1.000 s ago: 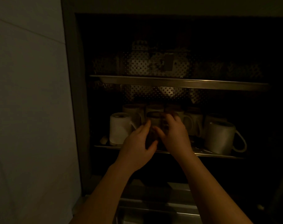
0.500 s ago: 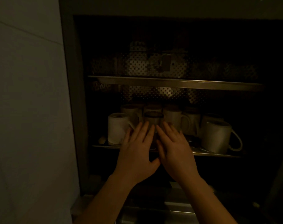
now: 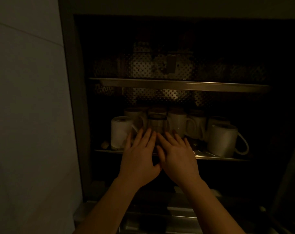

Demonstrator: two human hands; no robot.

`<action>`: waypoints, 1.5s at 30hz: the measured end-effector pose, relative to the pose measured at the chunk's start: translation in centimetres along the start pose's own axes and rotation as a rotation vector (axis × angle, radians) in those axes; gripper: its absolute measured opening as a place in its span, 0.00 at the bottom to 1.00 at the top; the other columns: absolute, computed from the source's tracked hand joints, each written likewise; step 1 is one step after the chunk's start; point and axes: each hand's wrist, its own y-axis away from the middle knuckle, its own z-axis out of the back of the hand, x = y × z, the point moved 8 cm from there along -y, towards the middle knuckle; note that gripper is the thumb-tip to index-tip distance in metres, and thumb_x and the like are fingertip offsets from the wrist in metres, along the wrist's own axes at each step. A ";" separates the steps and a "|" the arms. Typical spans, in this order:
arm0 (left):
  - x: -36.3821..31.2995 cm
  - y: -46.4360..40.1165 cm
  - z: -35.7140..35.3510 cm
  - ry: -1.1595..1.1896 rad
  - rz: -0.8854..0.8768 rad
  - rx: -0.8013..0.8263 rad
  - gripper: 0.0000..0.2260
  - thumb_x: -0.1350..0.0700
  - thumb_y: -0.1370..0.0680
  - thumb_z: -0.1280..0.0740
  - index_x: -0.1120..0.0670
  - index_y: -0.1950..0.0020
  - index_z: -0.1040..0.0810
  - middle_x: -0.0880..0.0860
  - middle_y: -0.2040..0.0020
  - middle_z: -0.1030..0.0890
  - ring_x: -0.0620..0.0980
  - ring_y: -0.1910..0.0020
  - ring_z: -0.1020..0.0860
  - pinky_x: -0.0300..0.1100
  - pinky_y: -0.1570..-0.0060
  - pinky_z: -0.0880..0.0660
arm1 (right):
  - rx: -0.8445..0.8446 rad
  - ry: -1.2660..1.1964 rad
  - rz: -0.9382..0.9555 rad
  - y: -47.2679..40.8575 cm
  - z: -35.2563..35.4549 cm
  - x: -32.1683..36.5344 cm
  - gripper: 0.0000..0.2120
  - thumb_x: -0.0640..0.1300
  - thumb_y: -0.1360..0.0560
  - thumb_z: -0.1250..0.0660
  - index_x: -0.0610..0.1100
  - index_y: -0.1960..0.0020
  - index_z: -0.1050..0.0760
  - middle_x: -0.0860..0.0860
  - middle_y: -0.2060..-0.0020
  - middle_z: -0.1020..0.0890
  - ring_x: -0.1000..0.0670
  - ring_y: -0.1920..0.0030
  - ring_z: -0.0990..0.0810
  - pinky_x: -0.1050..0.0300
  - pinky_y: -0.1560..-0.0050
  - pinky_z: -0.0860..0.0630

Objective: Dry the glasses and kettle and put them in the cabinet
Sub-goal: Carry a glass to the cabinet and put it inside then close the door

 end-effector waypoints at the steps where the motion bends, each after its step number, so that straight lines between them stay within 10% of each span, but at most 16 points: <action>1: 0.0 0.0 0.0 -0.001 0.002 0.002 0.37 0.36 0.28 0.46 0.53 0.23 0.40 0.52 0.23 0.40 0.53 0.23 0.44 0.53 0.28 0.56 | 0.007 0.003 -0.004 0.0 0.0 0.0 0.32 0.60 0.26 0.64 0.57 0.25 0.43 0.52 0.26 0.35 0.47 0.25 0.42 0.44 0.27 0.46; 11: 0.1 1.0 0.9 0.091 0.043 -0.012 0.36 0.35 0.26 0.54 0.53 0.21 0.47 0.51 0.21 0.47 0.48 0.22 0.52 0.52 0.25 0.58 | -0.016 -0.103 -0.043 1.0 1.1 -0.4 0.24 0.55 0.19 0.47 0.53 0.24 0.43 0.49 0.25 0.38 0.48 0.25 0.43 0.47 0.26 0.45; 45: -3.3 16.7 8.5 0.062 0.482 -0.070 0.37 0.33 0.27 0.53 0.52 0.23 0.42 0.50 0.24 0.37 0.49 0.25 0.41 0.53 0.26 0.49 | 0.001 -0.508 0.105 12.7 3.8 4.6 0.22 0.51 0.20 0.42 0.49 0.27 0.36 0.50 0.27 0.35 0.50 0.27 0.40 0.49 0.26 0.42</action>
